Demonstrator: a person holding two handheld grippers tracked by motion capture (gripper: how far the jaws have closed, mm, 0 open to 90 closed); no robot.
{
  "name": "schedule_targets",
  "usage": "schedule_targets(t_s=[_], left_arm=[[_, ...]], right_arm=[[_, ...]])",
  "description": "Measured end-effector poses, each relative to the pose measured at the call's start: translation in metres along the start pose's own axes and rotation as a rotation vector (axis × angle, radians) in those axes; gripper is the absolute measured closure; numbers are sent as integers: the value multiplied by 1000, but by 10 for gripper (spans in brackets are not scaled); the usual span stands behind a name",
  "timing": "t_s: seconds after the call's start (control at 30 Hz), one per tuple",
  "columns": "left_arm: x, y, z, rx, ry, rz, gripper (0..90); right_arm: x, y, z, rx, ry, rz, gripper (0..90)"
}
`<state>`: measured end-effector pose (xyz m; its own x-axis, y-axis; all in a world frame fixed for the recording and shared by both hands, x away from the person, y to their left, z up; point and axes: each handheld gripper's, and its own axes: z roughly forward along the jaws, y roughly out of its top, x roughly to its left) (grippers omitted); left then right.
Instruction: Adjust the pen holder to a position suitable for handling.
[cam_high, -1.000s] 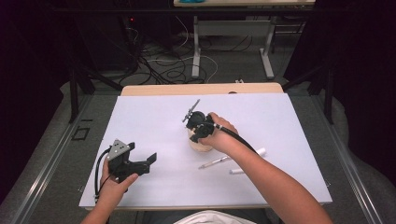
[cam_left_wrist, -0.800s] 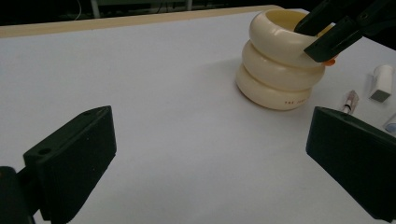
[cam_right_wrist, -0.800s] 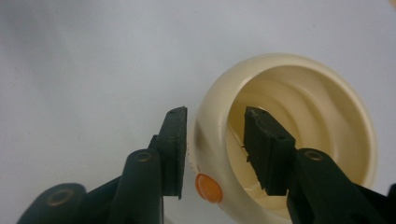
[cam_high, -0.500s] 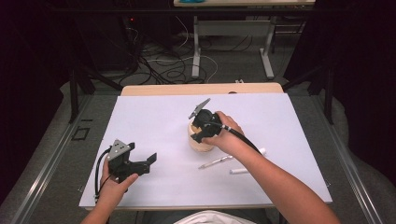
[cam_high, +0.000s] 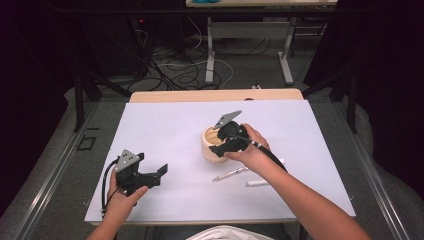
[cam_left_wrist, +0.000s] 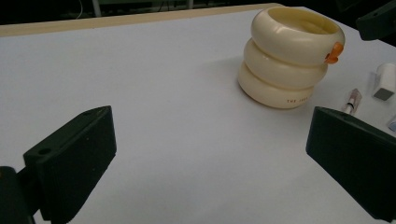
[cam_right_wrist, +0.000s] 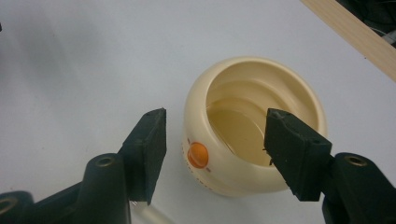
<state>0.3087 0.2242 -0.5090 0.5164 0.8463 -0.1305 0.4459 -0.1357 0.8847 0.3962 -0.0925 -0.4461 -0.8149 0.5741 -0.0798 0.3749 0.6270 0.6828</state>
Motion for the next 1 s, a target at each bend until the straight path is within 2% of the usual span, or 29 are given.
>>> schedule_targets(t_s=[0.3,0.43,0.6,0.63,0.73,0.83,1.0], left_arm=[[-1,0,0,5,3,12,17],[-1,0,0,5,2,17,17],[-1,0,0,6,2,15,17],[-1,0,0,7,3,16,17],[-2,0,1,9,2,20,17],[-2,0,0,6,-2,31,17],[-3,1,-1,0,-15,32,16]], right_arm=[[-4,-17,-15,-55,-8,30,362],[-9,-29,-23,-103,-15,39,347],[-13,-44,-33,-144,4,82,338],[-14,-48,-36,-137,7,90,338],[-14,-59,-40,-176,0,105,331],[-16,-71,-45,-180,-14,137,291],[-18,-90,-50,-196,-21,179,291]])
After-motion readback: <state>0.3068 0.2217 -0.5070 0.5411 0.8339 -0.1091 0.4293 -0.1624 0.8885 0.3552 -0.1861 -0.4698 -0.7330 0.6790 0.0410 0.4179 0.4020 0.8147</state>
